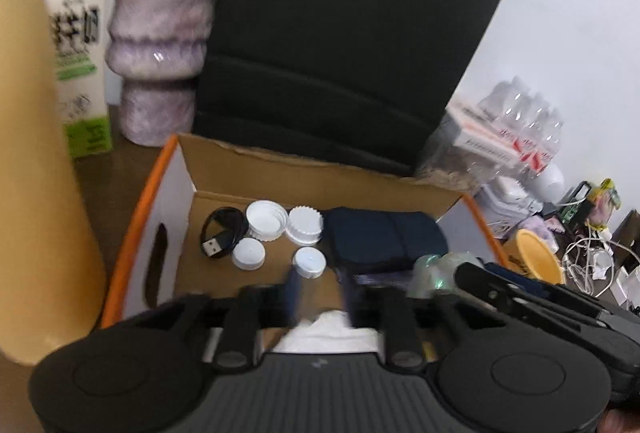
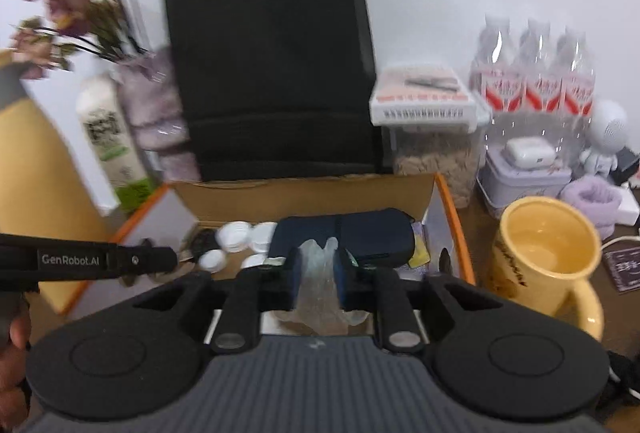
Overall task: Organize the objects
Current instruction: 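Carry both held items into the cardboard box and open both tools, then withdraw both tools from the cardboard box back over the table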
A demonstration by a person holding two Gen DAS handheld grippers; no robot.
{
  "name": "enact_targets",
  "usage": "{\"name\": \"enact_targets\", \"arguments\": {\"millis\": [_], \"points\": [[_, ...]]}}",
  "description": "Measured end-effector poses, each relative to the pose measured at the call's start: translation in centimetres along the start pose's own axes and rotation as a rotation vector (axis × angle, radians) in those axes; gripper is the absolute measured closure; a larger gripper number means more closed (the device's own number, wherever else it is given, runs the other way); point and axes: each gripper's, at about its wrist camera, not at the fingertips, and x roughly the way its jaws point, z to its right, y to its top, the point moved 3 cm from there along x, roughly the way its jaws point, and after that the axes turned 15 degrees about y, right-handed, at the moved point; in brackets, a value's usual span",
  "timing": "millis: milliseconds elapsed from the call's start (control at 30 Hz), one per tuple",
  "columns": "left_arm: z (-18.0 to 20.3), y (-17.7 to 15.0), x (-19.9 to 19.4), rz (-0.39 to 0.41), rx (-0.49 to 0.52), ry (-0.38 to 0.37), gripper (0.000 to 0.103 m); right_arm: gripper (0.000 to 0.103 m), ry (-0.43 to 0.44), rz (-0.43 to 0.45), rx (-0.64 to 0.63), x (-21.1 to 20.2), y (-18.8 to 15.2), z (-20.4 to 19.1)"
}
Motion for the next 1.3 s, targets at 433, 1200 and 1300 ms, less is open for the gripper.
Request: {"name": "enact_targets", "arguments": {"millis": [433, 1200, 1300], "points": [[-0.4, -2.0, -6.0, 0.127, 0.080, 0.108, 0.023, 0.037, -0.003, 0.077, -0.015, -6.3, 0.9, -0.2], [-4.7, -30.7, -28.6, 0.175, 0.207, 0.064, 0.000, 0.000, 0.011, -0.075, -0.085, -32.0, -26.2, -9.4], [-4.5, -30.4, -29.3, 0.221, 0.196, 0.049, 0.000, 0.000, -0.013, -0.041, -0.101, -33.4, -26.0, -9.3]]}}
